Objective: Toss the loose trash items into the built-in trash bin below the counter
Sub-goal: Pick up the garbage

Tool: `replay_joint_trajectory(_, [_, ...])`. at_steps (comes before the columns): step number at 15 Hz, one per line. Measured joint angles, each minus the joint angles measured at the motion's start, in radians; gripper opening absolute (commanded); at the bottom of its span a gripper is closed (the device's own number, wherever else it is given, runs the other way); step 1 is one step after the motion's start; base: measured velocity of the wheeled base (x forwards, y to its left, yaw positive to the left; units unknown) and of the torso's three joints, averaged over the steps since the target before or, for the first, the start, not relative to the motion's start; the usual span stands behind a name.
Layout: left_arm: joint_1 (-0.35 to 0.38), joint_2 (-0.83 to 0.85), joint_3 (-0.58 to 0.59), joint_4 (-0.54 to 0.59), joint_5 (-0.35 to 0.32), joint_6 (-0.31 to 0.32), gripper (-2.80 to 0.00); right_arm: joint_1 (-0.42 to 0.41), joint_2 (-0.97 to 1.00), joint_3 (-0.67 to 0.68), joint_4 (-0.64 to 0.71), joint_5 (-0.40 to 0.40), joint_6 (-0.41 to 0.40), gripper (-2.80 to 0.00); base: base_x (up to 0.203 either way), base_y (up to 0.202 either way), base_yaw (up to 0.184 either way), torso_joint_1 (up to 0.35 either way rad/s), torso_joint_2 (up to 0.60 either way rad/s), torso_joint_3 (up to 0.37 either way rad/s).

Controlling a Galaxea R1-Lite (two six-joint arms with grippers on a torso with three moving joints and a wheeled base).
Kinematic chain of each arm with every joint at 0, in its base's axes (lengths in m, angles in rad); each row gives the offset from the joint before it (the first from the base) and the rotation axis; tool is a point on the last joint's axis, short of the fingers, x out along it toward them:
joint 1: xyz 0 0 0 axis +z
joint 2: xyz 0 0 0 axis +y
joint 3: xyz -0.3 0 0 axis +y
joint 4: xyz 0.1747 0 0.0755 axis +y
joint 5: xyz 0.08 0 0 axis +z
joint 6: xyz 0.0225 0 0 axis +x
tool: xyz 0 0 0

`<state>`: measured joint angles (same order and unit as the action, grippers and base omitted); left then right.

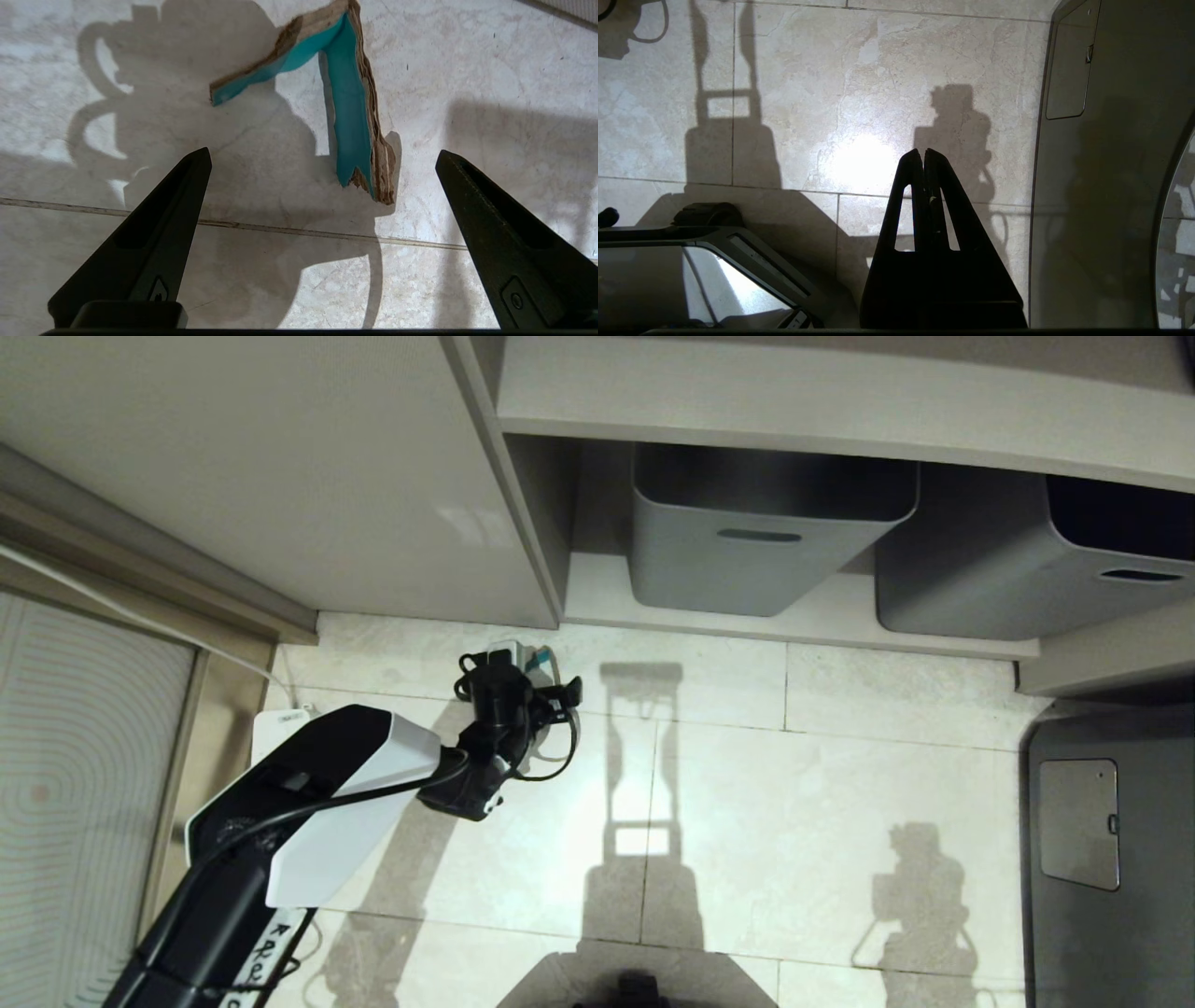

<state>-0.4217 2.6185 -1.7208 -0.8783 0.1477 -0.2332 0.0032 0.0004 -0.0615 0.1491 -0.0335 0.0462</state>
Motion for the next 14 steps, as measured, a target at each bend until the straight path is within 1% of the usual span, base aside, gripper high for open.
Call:
replay_joint_trajectory(7, [0.001,0.028,-0.035,0.001,0.000,0.000,0.00,0.000,0.000,0.000,0.000,0.000,0.001,-2.80,0.000,0.000,0.000,0.000,0.00,0.000])
replay_joint_trajectory(8, [0.002,0.030,-0.036,0.001,0.000,0.000,-2.80,0.000,0.000,0.000,0.000,0.000,0.001,-2.80,0.000,0.000,0.000,0.000,0.00,0.000])
replay_joint_trajectory(14, [0.006,0.058,-0.080,0.003,-0.003,-0.001,-2.80,0.000,0.000,0.000,0.000,0.000,0.001,-2.80,0.000,0.000,0.000,0.000,0.00,0.000])
